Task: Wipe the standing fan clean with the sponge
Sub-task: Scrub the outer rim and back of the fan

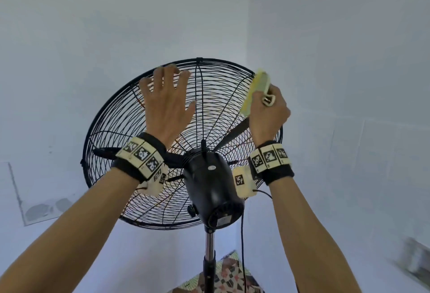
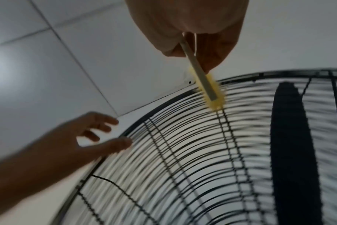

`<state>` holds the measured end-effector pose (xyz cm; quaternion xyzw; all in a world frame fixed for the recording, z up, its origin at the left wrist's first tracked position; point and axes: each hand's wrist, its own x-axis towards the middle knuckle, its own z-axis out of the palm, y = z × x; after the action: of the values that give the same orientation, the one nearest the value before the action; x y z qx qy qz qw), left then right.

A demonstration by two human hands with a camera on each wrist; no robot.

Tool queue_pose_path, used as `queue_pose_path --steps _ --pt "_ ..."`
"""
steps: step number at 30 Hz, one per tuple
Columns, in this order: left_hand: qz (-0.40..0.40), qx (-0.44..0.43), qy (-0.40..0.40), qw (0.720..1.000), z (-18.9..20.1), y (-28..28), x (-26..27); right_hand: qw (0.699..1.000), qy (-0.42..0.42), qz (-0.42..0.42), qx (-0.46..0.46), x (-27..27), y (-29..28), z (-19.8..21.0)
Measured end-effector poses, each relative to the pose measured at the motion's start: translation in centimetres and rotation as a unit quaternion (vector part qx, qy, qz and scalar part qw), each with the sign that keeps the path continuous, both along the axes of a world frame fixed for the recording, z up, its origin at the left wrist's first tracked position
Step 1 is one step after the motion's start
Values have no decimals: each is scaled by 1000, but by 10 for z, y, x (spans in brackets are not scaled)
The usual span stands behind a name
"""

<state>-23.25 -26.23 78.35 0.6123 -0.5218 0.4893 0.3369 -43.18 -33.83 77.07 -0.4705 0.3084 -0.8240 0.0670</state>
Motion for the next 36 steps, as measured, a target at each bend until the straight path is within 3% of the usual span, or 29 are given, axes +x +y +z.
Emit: queue_pose_path --steps 3,7,10,13,16,18,20,23,26,29,34,36 --pt "-9 69 7 998 34 -18 5 995 98 -31 2 13 -3 10" --pt "-19 86 42 995 37 -38 7 968 214 121 -56 35 13 16" --pt "-25 61 37 997 35 -39 9 976 163 136 -41 26 14 22" --pt "-38 50 35 997 34 -41 14 996 76 -42 26 3 -4 24" --pt "-43 49 32 997 31 -43 15 984 142 -104 19 12 -6 26" --pt "-41 45 37 997 31 -43 14 976 195 -78 -50 32 5 29" --pt "-48 31 38 998 29 -43 16 969 233 2 -88 48 15 31" --pt "-65 12 36 997 27 -41 22 972 206 96 -60 47 14 33" --pt "-61 14 38 997 27 -41 21 997 79 1 5 20 -5 31" --pt "-55 14 33 998 27 -43 16 993 87 -83 15 14 -15 24" --pt "-59 -1 36 998 26 -47 19 971 218 55 -81 68 11 11" --pt "-66 -6 34 997 25 -45 24 965 218 108 -96 74 19 9"
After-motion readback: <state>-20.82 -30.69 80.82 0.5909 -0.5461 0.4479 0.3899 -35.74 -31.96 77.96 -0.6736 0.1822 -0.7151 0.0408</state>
